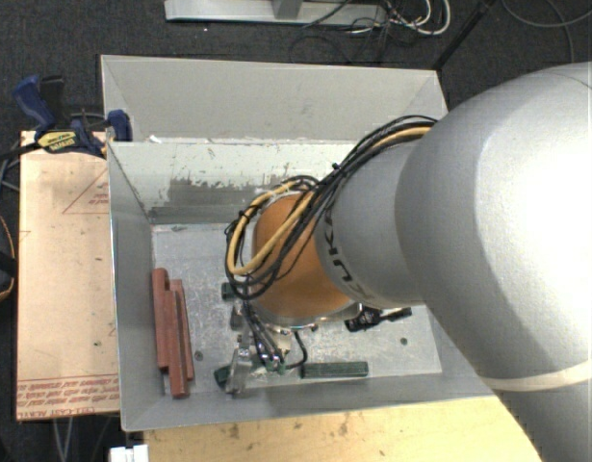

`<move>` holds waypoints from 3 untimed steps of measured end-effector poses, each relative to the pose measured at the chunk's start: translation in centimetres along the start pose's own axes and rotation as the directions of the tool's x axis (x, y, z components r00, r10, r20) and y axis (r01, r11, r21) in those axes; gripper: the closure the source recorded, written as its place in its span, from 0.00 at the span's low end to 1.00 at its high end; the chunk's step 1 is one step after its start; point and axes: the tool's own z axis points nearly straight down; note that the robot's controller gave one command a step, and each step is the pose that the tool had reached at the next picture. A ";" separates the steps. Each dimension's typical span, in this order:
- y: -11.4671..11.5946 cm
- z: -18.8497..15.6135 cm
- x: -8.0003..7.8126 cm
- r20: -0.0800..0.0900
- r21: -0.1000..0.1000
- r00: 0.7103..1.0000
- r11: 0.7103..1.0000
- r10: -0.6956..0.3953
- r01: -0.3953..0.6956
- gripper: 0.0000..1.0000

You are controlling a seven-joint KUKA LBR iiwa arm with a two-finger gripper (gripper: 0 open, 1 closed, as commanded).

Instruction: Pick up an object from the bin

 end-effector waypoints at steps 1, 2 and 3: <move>2.0 0.2 1.1 -0.003 -0.001 0.981 0.981 -0.192 0.192 1.00; 2.0 0.2 1.1 -0.003 -0.001 0.981 0.981 -0.192 0.192 1.00; 2.0 0.2 1.1 -0.004 -0.001 0.981 0.981 -0.195 0.195 1.00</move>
Offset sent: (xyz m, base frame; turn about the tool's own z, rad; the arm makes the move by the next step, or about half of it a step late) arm 0.0000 0.0000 0.0000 0.0000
